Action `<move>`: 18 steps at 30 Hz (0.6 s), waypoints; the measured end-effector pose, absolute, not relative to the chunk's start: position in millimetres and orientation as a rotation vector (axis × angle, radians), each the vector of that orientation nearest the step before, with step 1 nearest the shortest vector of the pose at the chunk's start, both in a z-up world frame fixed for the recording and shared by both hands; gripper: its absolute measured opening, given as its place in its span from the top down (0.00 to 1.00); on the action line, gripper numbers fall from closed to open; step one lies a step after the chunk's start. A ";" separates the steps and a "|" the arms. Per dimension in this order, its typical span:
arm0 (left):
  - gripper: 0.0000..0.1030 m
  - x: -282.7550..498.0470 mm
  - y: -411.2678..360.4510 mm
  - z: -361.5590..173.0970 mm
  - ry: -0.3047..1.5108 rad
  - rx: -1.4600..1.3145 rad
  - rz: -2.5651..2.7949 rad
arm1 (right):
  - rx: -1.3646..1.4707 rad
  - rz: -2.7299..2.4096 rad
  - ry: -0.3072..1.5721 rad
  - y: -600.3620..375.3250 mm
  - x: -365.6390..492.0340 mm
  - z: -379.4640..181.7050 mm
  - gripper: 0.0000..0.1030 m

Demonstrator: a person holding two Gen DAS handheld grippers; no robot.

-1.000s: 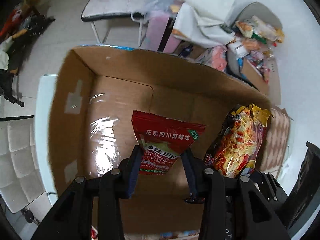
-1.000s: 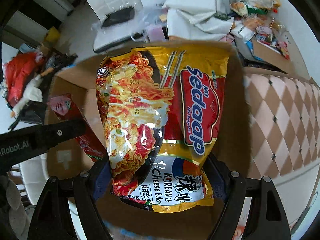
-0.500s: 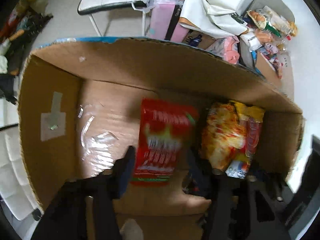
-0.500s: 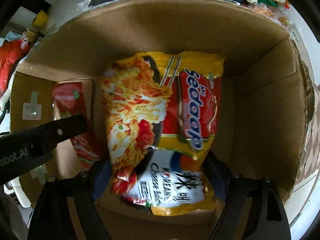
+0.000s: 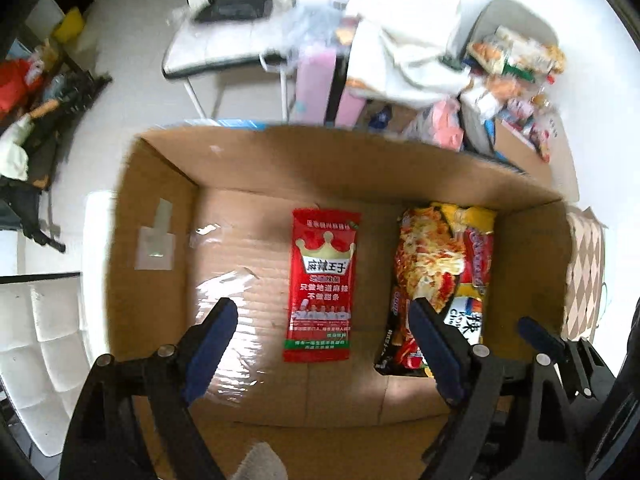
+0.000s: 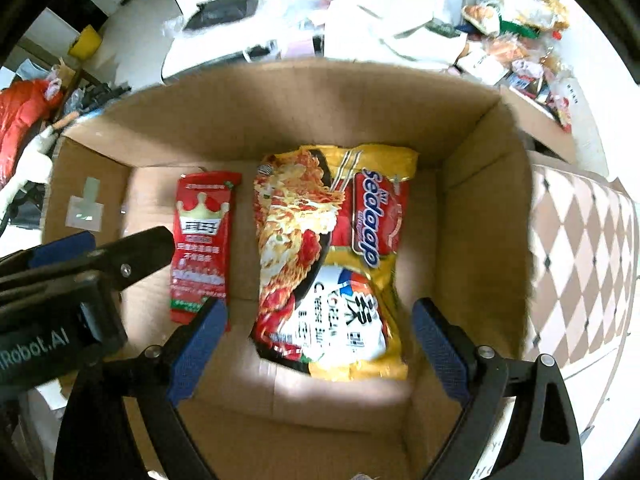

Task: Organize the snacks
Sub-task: 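Carry both packets into the cardboard box and open both grippers to release, then grasp the panda-print bag with the right gripper while the left grasps the white bread pack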

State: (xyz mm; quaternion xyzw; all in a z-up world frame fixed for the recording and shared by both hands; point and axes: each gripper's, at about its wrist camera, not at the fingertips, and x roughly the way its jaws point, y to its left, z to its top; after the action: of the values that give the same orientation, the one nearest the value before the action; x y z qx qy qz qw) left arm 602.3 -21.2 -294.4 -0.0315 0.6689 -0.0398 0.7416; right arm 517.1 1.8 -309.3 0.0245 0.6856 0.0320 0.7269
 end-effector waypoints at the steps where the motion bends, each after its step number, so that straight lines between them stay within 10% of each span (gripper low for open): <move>1: 0.16 597.3 -19.8 -286.1 1.436 -0.063 -0.085 | 0.058 0.070 1.494 0.7 512.6 -302.4 0.07; 18: 0.15 464.5 -3.8 -193.0 1.287 -0.069 -0.087 | 0.143 0.090 1.335 -15.1 385.7 -197.0 0.07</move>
State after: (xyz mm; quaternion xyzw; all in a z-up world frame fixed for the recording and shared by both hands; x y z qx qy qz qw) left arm 464.5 -3.8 -193.0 -0.0321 0.5998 -0.0406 0.7985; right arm 385.7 -15.1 -197.0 0.0664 0.6182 0.0417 0.7821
